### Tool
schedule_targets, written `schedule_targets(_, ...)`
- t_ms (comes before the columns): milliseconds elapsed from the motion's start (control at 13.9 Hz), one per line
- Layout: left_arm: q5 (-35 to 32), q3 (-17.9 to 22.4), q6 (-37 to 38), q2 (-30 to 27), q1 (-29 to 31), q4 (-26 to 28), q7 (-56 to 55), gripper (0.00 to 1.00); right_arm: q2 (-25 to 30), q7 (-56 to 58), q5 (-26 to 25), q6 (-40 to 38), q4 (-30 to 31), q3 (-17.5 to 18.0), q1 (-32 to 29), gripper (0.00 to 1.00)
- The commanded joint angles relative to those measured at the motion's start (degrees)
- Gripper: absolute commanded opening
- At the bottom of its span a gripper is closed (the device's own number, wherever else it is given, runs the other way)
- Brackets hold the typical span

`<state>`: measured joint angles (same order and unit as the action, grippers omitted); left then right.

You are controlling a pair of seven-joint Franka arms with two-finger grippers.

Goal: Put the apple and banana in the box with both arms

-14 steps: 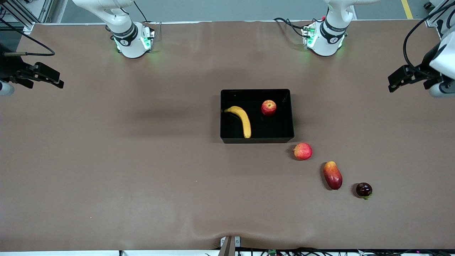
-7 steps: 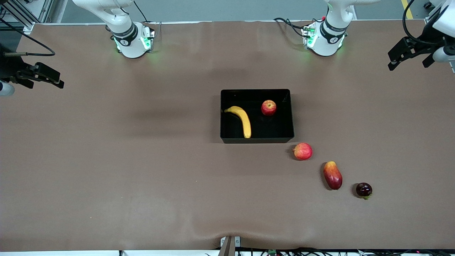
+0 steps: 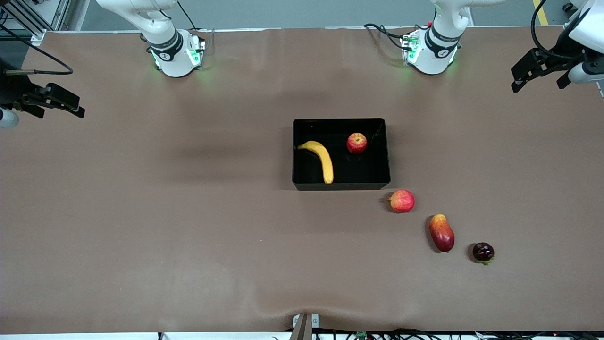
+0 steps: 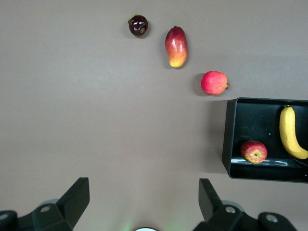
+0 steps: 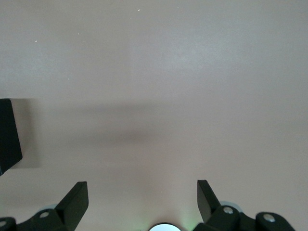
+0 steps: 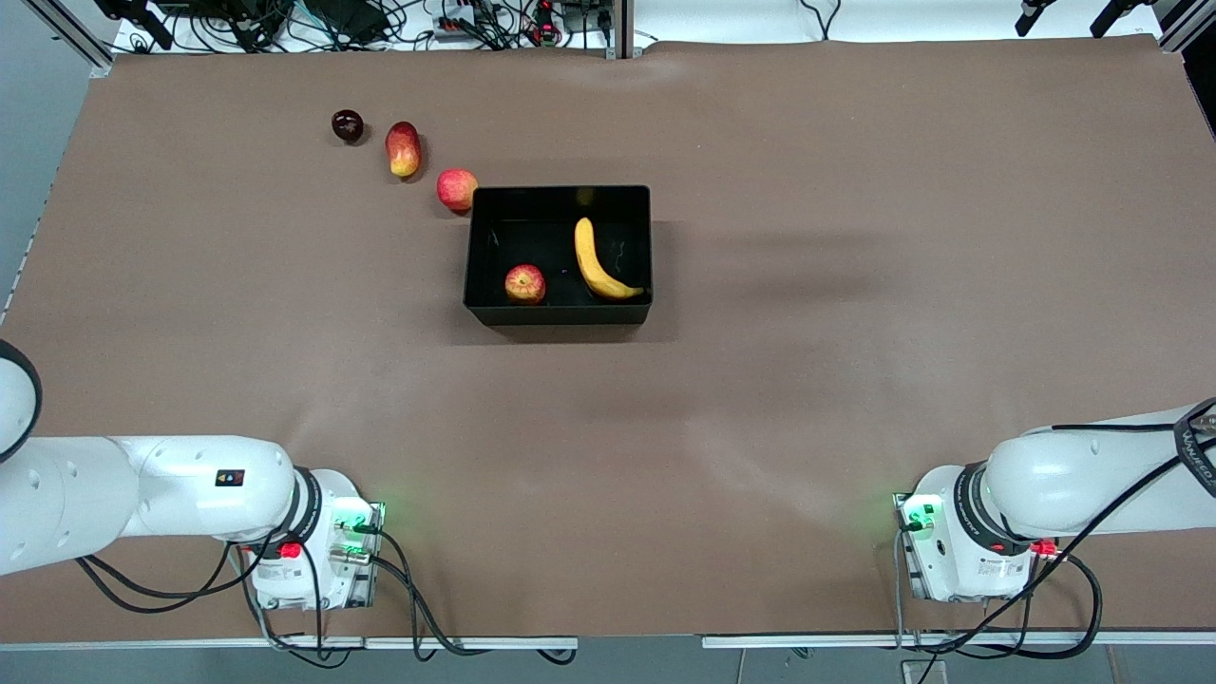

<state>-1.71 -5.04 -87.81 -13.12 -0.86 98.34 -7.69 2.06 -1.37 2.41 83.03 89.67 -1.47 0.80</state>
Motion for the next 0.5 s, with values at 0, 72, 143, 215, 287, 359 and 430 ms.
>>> schedule_targets(0, 1.45, 0.38, 2.2, 1.69, -0.19, -2.97, 0.66, 1.0, 0.4, 0.75, 0.93, 0.47, 0.41, -0.03, -0.36, 1.0)
schedule_targets(72, 1.45, 0.38, 2.2, 1.78, -0.1, -3.07, 0.66, 1.0, 0.4, 0.75, 0.93, 0.47, 0.5, -0.03, -0.36, 1.0)
schedule_targets(143, 1.45, 0.38, 2.2, 1.96, -0.1, -3.07, 0.58, 1.0, 0.4, 0.75, 0.93, 0.47, 0.5, -0.03, -0.36, 1.0)
schedule_targets(215, 1.45, 0.38, 2.2, 1.96, -0.1, -3.07, 0.57, 1.0, 0.4, 0.75, 0.93, 0.47, 0.5, -0.03, -0.36, 1.0)
schedule_targets(287, 1.45, 0.38, 2.2, 2.05, -0.1, -3.07, 0.31, 1.0, 0.32, 0.75, 0.93, 0.47, 0.41, -0.03, -0.36, 1.0)
schedule_targets(359, 1.45, 0.38, 2.29, 2.05, -0.1, -3.07, 0.22, 1.0, 0.31, 0.75, 0.93, 0.47, 0.41, -0.03, -0.36, 1.0)
schedule_targets(430, 1.45, 0.38, 2.29, 2.05, -0.1, -3.07, -0.21, 1.0, 0.31, 0.75, 0.93, 0.47, 0.41, -0.03, -0.36, 1.0)
